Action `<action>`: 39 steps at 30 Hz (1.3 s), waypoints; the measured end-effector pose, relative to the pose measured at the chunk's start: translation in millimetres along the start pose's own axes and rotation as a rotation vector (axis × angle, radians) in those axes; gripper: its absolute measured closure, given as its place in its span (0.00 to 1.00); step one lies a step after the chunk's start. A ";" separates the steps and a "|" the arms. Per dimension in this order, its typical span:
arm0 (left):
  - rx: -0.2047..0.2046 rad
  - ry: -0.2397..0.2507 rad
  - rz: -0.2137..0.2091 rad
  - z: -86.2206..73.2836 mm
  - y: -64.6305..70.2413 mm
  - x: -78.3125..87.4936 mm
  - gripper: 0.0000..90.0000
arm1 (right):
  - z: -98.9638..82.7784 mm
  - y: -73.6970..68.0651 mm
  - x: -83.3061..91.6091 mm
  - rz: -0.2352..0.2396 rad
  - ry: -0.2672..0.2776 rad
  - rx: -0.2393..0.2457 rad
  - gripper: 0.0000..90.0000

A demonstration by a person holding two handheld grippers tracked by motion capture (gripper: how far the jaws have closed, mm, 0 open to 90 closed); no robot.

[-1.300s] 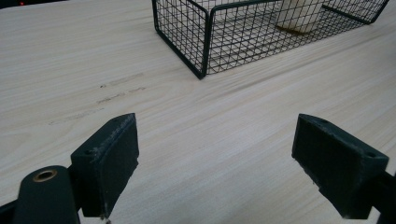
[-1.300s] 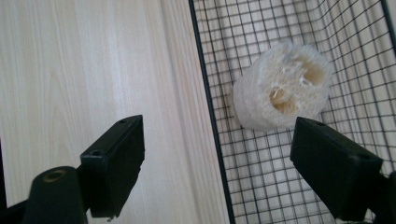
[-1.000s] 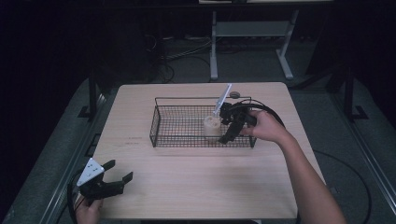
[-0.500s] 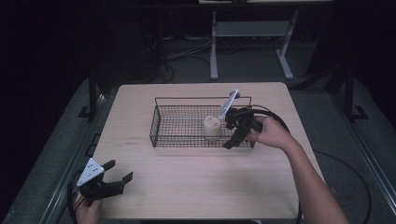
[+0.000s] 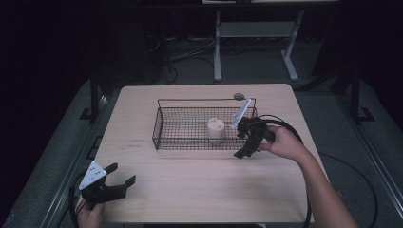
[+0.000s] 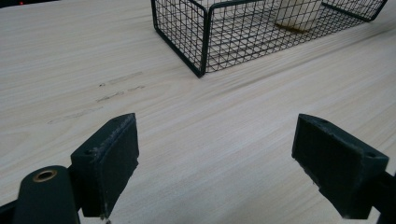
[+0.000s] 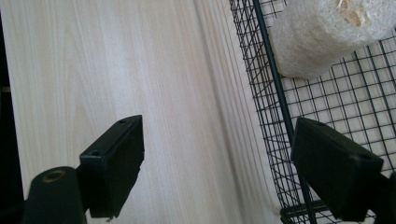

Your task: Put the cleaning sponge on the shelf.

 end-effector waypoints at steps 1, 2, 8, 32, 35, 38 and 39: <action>0.000 0.000 0.000 0.0 0.0 0.0 0.15 | 0.0 0.0 0.0 0.000 0.000 0.000 0.19; -0.001 -0.003 0.000 0.0 0.0 0.0 0.15 | -2.4 -1.2 0.0 0.004 0.006 0.001 0.19; -0.006 -0.004 0.000 0.1 0.8 -0.3 0.16 | -8.8 -5.3 -2.2 -0.010 -0.010 0.002 0.19; -0.005 -0.005 -0.002 -0.3 0.9 -0.3 0.16 | -38.3 -29.3 -11.4 0.002 -0.026 0.019 0.17; -0.007 -0.006 -0.001 -0.5 0.8 -0.3 0.15 | -42.4 -32.2 -12.3 0.005 -0.017 0.016 0.17; -0.007 -0.006 -0.002 -0.6 1.0 -0.5 0.15 | -47.5 -34.8 -13.1 0.000 -0.024 0.014 0.17; -0.007 -0.007 -0.002 -0.6 1.2 -0.6 0.15 | -49.1 -35.3 -13.0 -0.007 -0.020 0.012 0.17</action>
Point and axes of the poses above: each handheld gripper's, and its own axes: x roughly backward along the jaws, z roughly out of its top, y roughly to its right, the point moved 1 cm from there along -x, roughly forward along the jaws, and after that the axes turned 12 degrees about y, right-handed, at the moved point
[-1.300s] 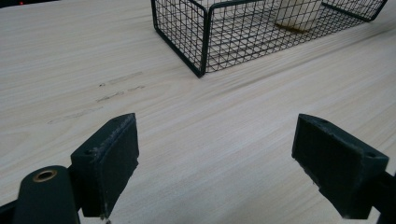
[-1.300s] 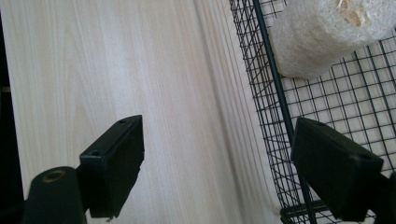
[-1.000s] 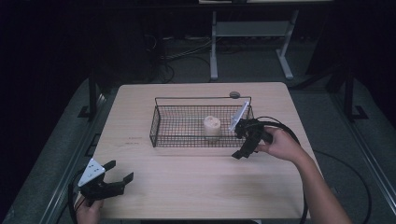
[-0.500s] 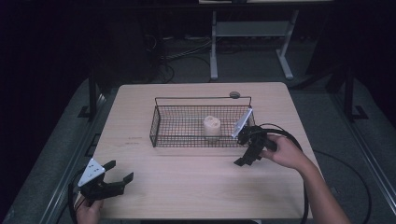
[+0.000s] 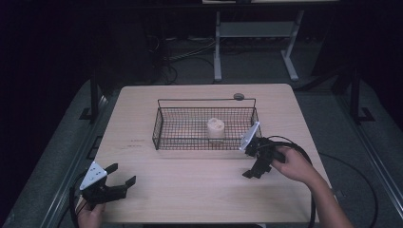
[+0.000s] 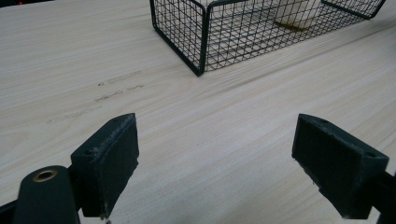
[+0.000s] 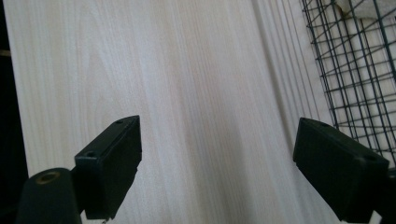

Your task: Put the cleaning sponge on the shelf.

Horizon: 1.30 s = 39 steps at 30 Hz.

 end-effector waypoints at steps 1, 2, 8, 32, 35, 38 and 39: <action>-0.001 0.000 -0.001 0.0 0.2 0.0 0.16 | -1.4 -0.6 0.3 0.002 0.003 -0.004 0.17; -0.001 0.000 -0.001 -0.1 0.4 -0.1 0.15 | -2.8 -1.1 0.6 0.005 0.005 -0.006 0.17; -0.002 -0.001 0.000 -0.3 0.9 -0.5 0.15 | -9.0 -5.4 3.0 -0.002 0.012 -0.002 0.17; -0.005 0.005 -0.015 0.1 2.2 0.8 0.15 | -41.5 -22.7 -2.5 -0.002 0.040 -0.027 0.17; -0.009 0.008 -0.013 0.4 2.2 1.1 0.15 | -45.6 -26.6 -3.5 -0.007 0.052 -0.030 0.17; -0.012 0.007 -0.012 0.3 2.3 1.1 0.16 | -48.3 -31.0 -3.2 -0.016 0.064 -0.029 0.17; -0.011 0.006 -0.012 0.3 2.6 1.1 0.15 | -49.1 -32.2 -3.2 -0.017 0.069 -0.026 0.17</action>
Point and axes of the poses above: each handheld gripper's, and its own axes: x roughly backward along the jaws, z roughly out of its top, y roughly to its right, the point moved 1 cm from there along -x, roughly forward along the jaws, and after that the axes turned 12 degrees about y, right-handed, at the moved point
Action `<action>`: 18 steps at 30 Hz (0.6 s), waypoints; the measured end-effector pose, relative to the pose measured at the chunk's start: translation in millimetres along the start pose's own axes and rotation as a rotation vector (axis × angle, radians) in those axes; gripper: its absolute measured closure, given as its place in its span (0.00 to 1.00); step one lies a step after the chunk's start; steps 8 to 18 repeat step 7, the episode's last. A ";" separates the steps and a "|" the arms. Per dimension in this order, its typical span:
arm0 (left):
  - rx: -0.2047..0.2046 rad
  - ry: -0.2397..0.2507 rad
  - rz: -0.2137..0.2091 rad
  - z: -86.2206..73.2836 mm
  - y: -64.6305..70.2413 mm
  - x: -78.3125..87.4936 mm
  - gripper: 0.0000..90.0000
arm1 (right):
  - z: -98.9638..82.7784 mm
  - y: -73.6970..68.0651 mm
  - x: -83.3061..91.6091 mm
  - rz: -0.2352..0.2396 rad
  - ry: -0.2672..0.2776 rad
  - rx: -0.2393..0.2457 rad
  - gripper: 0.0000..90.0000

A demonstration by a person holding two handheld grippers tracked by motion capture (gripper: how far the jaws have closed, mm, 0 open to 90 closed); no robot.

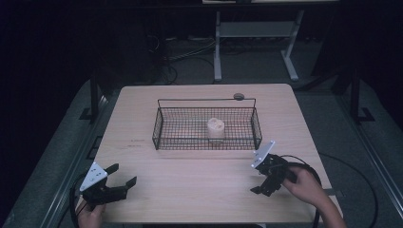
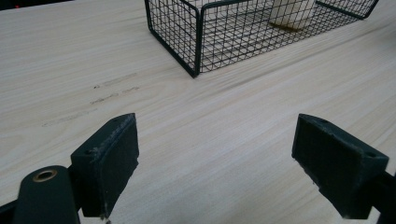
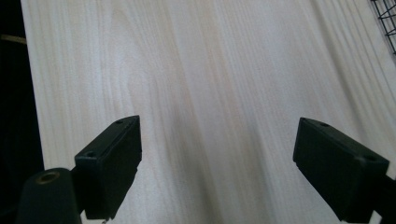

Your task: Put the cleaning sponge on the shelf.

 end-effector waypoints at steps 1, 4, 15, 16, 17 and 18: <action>-0.004 -0.003 -0.002 0.0 0.1 0.0 0.15 | -0.8 -1.4 0.2 0.001 0.001 0.000 0.17; 0.003 0.003 -0.001 0.5 1.6 -0.5 0.16 | -3.6 -6.8 2.1 -0.007 0.029 -0.004 0.17; 0.000 0.004 -0.006 0.8 2.9 -1.5 0.15 | -6.3 -9.7 2.6 -0.010 0.050 -0.015 0.17; 0.000 0.004 -0.006 0.8 2.9 -1.5 0.15 | -6.3 -9.7 2.6 -0.010 0.050 -0.015 0.17; 0.000 0.004 -0.006 0.8 2.9 -1.5 0.15 | -6.3 -9.7 2.6 -0.010 0.050 -0.015 0.17; 0.000 0.004 -0.006 0.8 2.9 -1.5 0.15 | -6.3 -9.7 2.6 -0.010 0.050 -0.015 0.17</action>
Point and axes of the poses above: each handheld gripper's, and its own axes: x roughly backward along the jaws, z roughly out of its top, y roughly to its right, the point moved 1 cm from there along -x, roughly forward along the jaws, and after that the axes turned 12 degrees about y, right-handed, at the moved point
